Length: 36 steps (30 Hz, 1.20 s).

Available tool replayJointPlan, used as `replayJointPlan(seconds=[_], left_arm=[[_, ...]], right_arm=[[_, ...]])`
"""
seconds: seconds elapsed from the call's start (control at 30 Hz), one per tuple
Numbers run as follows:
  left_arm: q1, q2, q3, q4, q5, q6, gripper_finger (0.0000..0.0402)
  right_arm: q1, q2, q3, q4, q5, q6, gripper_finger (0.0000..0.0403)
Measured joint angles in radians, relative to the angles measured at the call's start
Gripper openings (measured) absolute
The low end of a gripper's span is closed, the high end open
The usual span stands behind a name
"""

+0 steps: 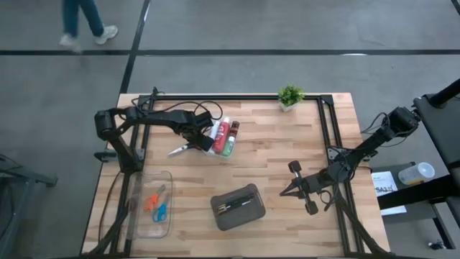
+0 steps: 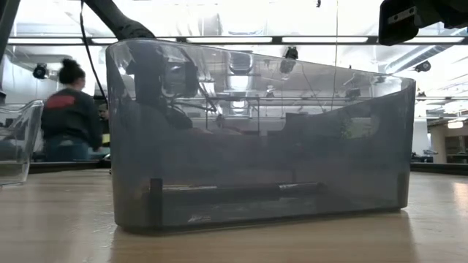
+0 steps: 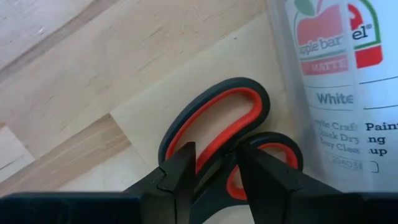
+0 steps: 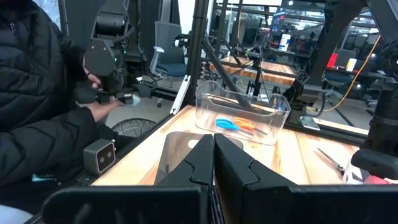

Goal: Pick & Place Paint Supplies
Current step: Put the black scissors into the bottom transparent bin

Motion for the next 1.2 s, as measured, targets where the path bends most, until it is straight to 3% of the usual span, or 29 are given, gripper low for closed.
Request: replayJointPlan(seconds=[0.3, 0.8, 1.2], left_arm=[[0.026, -0.001, 0.001, -0.078, 0.008, -0.080, 0.0131], [0.140, -0.011, -0.005, -0.114, -0.050, -0.082, 0.0131], [0.136, -0.090, 0.010, -0.105, -0.034, -0.054, 0.0131]], right_arm=[[0.001, 0.000, 0.000, 0.000, 0.000, 0.000, 0.0008], [0.000, 0.000, 0.000, 0.000, 0.000, 0.000, 0.0008], [0.000, 0.000, 0.000, 0.000, 0.000, 0.000, 0.0008]])
